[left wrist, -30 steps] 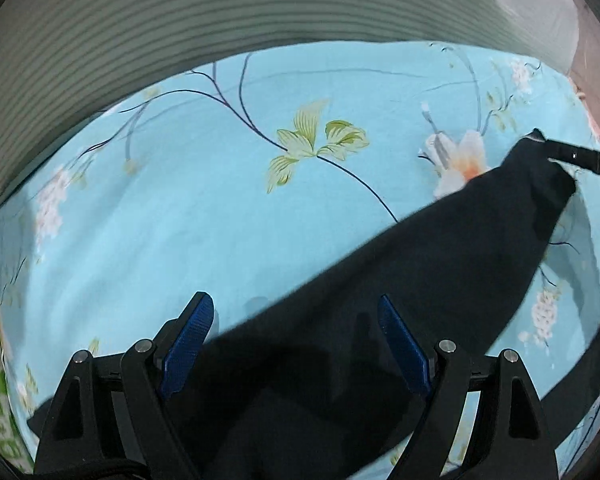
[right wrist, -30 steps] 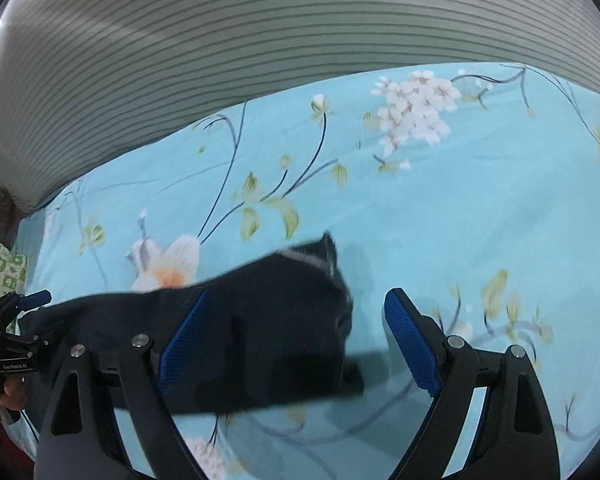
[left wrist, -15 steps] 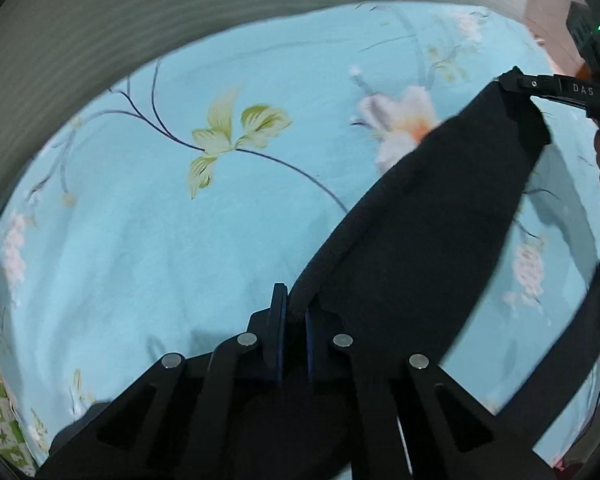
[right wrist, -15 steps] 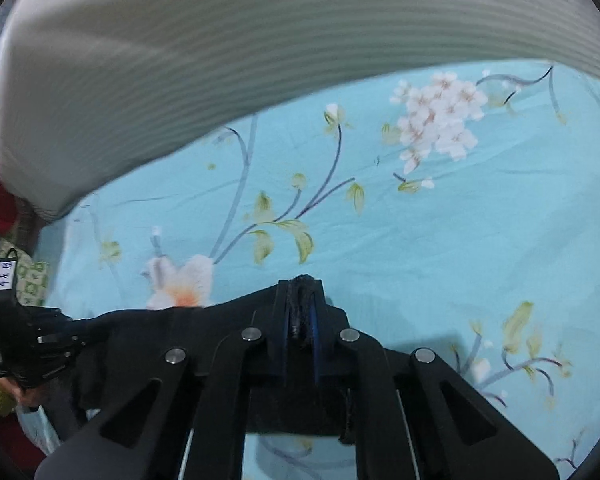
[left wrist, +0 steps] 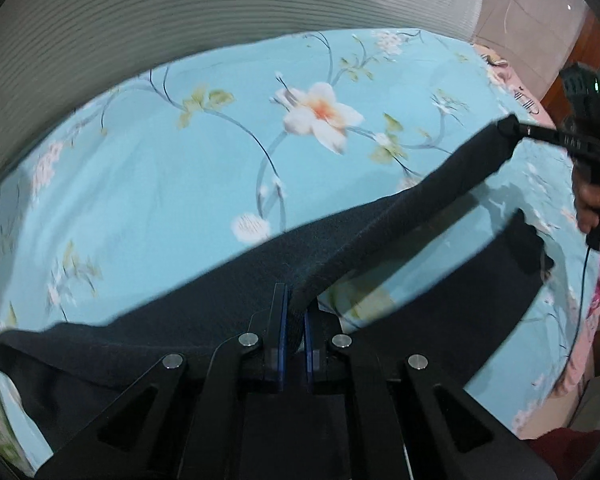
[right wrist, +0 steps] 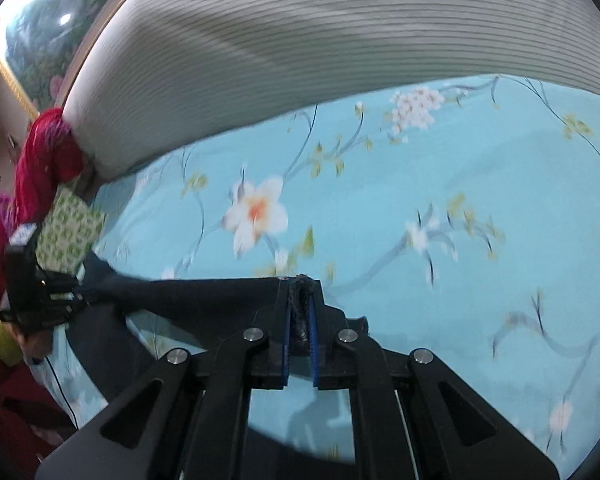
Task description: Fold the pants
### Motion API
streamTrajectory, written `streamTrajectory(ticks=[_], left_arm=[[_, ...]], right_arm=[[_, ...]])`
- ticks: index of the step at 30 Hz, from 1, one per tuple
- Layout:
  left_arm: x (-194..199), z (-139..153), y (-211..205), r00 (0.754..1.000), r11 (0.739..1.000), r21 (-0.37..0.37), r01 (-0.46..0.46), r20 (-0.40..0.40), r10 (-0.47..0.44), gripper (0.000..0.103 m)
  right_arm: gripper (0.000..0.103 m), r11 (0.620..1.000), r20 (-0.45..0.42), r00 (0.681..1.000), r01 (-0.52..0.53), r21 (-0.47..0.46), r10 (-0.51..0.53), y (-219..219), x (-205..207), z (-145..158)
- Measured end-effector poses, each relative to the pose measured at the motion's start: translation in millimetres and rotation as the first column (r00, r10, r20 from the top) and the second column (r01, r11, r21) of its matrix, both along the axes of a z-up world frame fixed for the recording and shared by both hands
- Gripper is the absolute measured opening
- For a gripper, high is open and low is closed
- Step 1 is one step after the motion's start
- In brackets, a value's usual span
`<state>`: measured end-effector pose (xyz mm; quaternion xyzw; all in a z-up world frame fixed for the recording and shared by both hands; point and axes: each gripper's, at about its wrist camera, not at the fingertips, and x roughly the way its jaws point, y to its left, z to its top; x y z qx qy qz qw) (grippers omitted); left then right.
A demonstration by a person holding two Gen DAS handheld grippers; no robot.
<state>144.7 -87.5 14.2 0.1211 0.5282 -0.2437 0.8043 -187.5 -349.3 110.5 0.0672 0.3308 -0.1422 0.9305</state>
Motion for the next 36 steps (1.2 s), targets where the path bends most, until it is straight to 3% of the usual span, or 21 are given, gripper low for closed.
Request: streamTrajectory(ticks=[7, 12, 22, 36], left_arm=[[-73, -1, 18, 0.999, 1.0, -0.006, -0.012, -0.035, 0.012, 0.005], [-102, -6, 15, 0.999, 1.0, -0.003, -0.007, -0.049, 0.007, 0.005], [-137, -23, -3, 0.996, 0.999, 0.007, 0.035, -0.08, -0.034, 0.006], [-164, -60, 7, 0.987, 1.0, 0.029, 0.007, -0.159, -0.002, 0.01]], right_arm=[[0.008, 1.0, -0.06, 0.998, 0.018, -0.015, -0.018, 22, -41, -35], [0.008, 0.999, -0.082, 0.996, 0.017, -0.045, -0.021, 37, -66, -49], [0.008, 0.992, -0.14, 0.989, 0.021, -0.123, -0.039, 45, -99, -59], [0.008, 0.989, -0.249, 0.967, 0.025, -0.143, -0.06, 54, -124, -92]])
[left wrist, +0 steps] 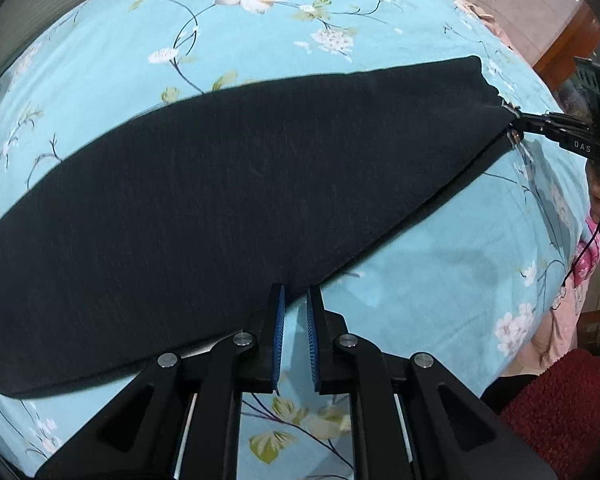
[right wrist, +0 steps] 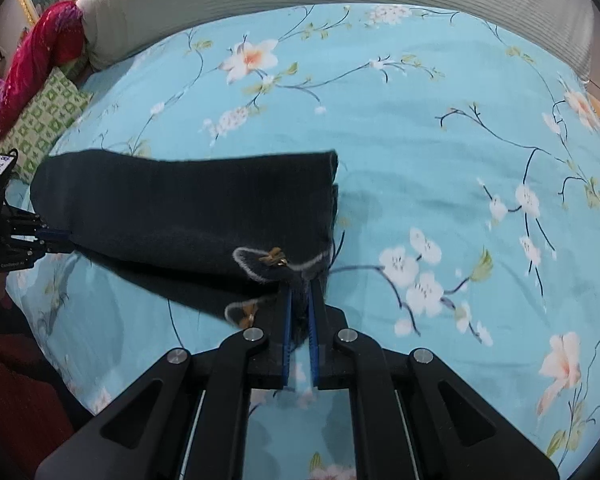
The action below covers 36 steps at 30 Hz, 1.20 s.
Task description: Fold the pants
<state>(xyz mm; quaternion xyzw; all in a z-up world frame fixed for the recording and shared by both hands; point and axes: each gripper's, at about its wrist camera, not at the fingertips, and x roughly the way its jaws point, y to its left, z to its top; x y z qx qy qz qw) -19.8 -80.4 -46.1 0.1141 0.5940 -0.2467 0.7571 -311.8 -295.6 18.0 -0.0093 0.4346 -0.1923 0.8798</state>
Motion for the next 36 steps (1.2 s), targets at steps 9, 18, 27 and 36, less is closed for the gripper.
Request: streamTrajectory(ticks=[9, 18, 27, 36], left_arm=[[-17, 5, 49, 0.983, 0.982, -0.06, -0.181, -0.031, 0.18, 0.023], [-18, 11, 145, 0.872, 0.868, -0.088, -0.489, -0.06, 0.485, 0.028], [-10, 6, 256, 0.655, 0.646, -0.11, -0.755, -0.112, 0.747, 0.031], [4, -6, 331, 0.477, 0.462, -0.124, -0.878, -0.15, 0.866, 0.035]], right_arm=[[0.039, 0.993, 0.085, 0.994, 0.053, 0.106, -0.063, 25, -14, 11], [0.041, 0.977, 0.088, 0.996, -0.013, 0.212, -0.006, 64, 21, -14], [0.041, 0.95, 0.042, 0.979, -0.201, 0.241, 0.197, 127, 86, -37], [0.041, 0.859, -0.027, 0.877, -0.464, 0.216, 0.481, 232, 160, -70]])
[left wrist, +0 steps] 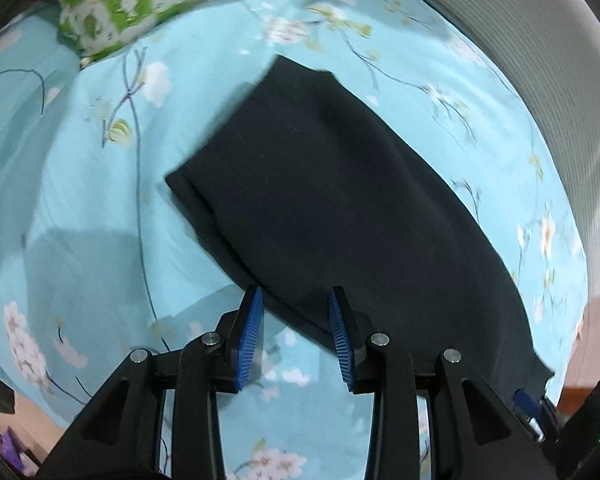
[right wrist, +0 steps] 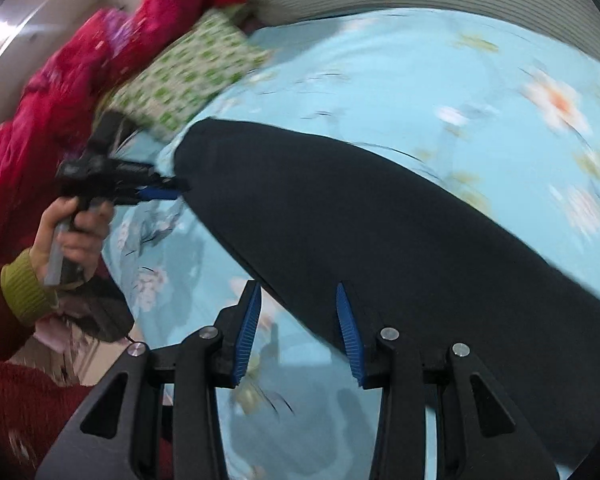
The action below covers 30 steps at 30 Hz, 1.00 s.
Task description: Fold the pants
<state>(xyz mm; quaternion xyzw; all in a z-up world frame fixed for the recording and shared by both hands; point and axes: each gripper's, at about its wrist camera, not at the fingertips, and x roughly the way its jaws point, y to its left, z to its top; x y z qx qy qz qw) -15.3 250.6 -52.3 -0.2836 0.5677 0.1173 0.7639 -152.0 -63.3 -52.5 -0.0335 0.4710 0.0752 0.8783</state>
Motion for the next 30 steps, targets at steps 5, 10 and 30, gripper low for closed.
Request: streamTrajectory(ticks=[5, 10, 30], left_arm=[[0, -10, 12, 1.0, 1.0, -0.007, -0.023, -0.008, 0.023, 0.037], [2, -16, 27, 0.999, 0.999, -0.025, -0.048, 0.008, 0.049, 0.034], [-22, 29, 8, 0.992, 0.99, 0.131, 0.052, 0.107, -0.066, 0.004]], right_arm=[[0.041, 0.994, -0.054, 0.994, -0.099, -0.054, 0.096, 39, 40, -25], [0.041, 0.976, -0.128, 0.979, -0.176, -0.129, 0.159, 56, 59, -53], [0.005, 0.965, -0.105, 0.966, -0.246, -0.088, 0.237, 62, 56, -39]])
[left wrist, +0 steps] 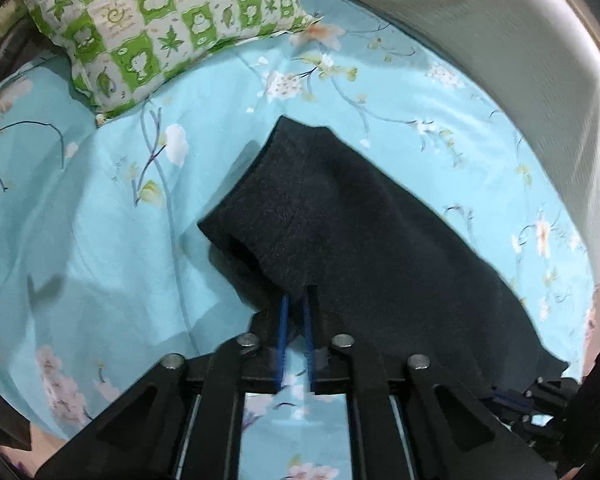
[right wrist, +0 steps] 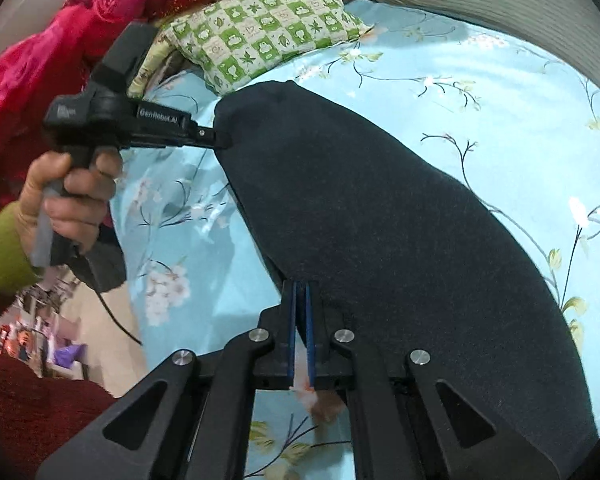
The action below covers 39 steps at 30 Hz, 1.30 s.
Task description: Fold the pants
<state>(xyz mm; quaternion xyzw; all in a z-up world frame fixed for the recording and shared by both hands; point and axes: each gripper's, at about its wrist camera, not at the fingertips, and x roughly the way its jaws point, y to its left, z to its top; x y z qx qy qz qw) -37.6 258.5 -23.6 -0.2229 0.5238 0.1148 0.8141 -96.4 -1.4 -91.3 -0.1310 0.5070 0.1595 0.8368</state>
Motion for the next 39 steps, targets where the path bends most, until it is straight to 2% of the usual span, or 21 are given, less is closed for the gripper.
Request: streamTrajectory(ticks=[3, 5, 8, 9, 10, 13, 15, 16, 18, 20, 22, 27, 30, 32, 33, 34, 35, 36, 37, 39], left_arm=[[-2, -11, 1, 0.999, 1.0, 0.014, 0.002, -0.033, -0.001, 0.004], [-3, -15, -4, 0.999, 0.998, 0.053, 0.026, -0.047, -0.023, 0.005], [-2, -16, -9, 0.997, 0.995, 0.091, 0.048, -0.071, -0.041, 0.009], [-3, -13, -9, 0.997, 0.994, 0.097, 0.047, -0.069, -0.04, 0.011], [-5, -10, -8, 0.997, 0.994, 0.097, 0.041, -0.069, -0.034, 0.015], [-13, -3, -1, 0.998, 0.998, 0.058, 0.004, -0.063, 0.0, 0.017], [-18, 0, 3, 0.998, 0.999, 0.036, -0.02, -0.063, 0.022, 0.031], [-20, 0, 6, 0.997, 0.999, 0.02, -0.036, -0.065, 0.037, 0.039], [-21, 0, 9, 0.996, 0.999, -0.004, -0.054, -0.066, 0.053, 0.039], [-18, -2, 11, 0.995, 0.998, -0.019, -0.066, -0.077, 0.065, 0.046], [-13, -6, 13, 0.992, 0.996, -0.017, -0.086, -0.093, 0.084, 0.048], [4, -21, 26, 0.984, 0.992, -0.01, -0.129, -0.129, 0.127, 0.049], [12, -33, 30, 0.981, 0.991, -0.029, -0.133, -0.148, 0.127, 0.049], [15, -40, 32, 0.981, 0.991, -0.035, -0.133, -0.149, 0.126, 0.05], [17, -42, 32, 0.982, 0.99, -0.042, -0.132, -0.138, 0.125, 0.048], [18, -43, 31, 0.985, 0.991, -0.048, -0.128, -0.12, 0.121, 0.036], [20, -44, 29, 0.989, 0.992, -0.054, -0.117, -0.102, 0.111, 0.028], [21, -42, 27, 0.99, 0.994, -0.035, -0.108, -0.092, 0.104, 0.024], [22, -36, 23, 0.994, 0.997, -0.013, -0.082, -0.069, 0.081, 0.019], [20, -20, 14, 1.0, 0.999, 0.033, -0.026, -0.014, 0.027, 0.017]], right_arm=[[0.005, 1.0, -0.038, 0.999, 0.022, 0.018, -0.022, -5, 3, -13], [0.006, 0.999, -0.065, 0.997, 0.041, 0.016, -0.04, -7, 4, -23], [0.011, 0.994, -0.092, 0.991, 0.103, 0.035, -0.1, -12, 6, -30], [0.016, 0.993, -0.097, 0.989, 0.113, 0.038, -0.109, -13, 6, -29], [0.018, 0.991, -0.102, 0.987, 0.125, 0.043, -0.12, -13, 6, -28], [0.031, 0.989, -0.075, 0.99, 0.128, 0.075, -0.123, -14, 5, -15], [0.04, 0.982, -0.043, 0.99, 0.141, 0.122, -0.136, -19, 5, -2], [0.041, 0.978, -0.026, 0.988, 0.154, 0.142, -0.152, -23, 7, 5], [0.041, 0.968, 0.002, 0.982, 0.187, 0.17, -0.19, -32, 17, 17], [0.041, 0.959, 0.017, 0.974, 0.221, 0.18, -0.228, -43, 31, 25], [0.041, 0.949, 0.036, 0.963, 0.257, 0.184, -0.267, -54, 56, 33], [0.041, 0.929, -0.017, 0.941, 0.336, 0.158, -0.337, -75, 120, 25], [0.041, 0.928, -0.089, 0.932, 0.358, 0.103, -0.35, -80, 145, 3], [0.041, 0.931, -0.163, 0.93, 0.349, 0.104, -0.33, -77, 152, -17], [0.043, 0.937, -0.165, 0.937, 0.33, 0.114, -0.309, -72, 151, -21], [0.043, 0.943, -0.153, 0.944, 0.311, 0.117, -0.292, -69, 148, -22], [0.037, 0.949, -0.148, 0.949, 0.296, 0.109, -0.279, -67, 145, -23], [0.025, 0.955, -0.147, 0.953, 0.281, 0.093, -0.266, -63, 143, -24], [0.017, 0.962, -0.145, 0.956, 0.266, 0.067, -0.255, -60, 142, -24], [0.011, 0.974, -0.097, 0.971, 0.224, 0.03, -0.221, -53, 137, -11]])
